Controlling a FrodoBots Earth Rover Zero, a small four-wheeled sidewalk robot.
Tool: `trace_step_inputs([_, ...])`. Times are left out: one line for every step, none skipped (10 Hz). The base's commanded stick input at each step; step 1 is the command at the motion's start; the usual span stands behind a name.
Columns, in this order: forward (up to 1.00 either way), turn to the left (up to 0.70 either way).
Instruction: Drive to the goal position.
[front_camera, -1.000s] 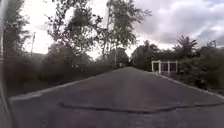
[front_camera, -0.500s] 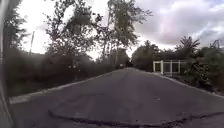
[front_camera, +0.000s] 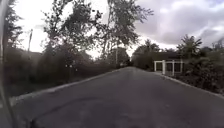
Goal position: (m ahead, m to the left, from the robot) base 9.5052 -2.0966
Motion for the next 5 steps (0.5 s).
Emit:
trace_step_inputs([0.7, 0.0])
trace_step_inputs([0.7, 0.0])
trace_step_inputs([0.7, 0.0])
trace_step_inputs([0.7, 0.0])
trace_step_inputs([0.7, 0.0])
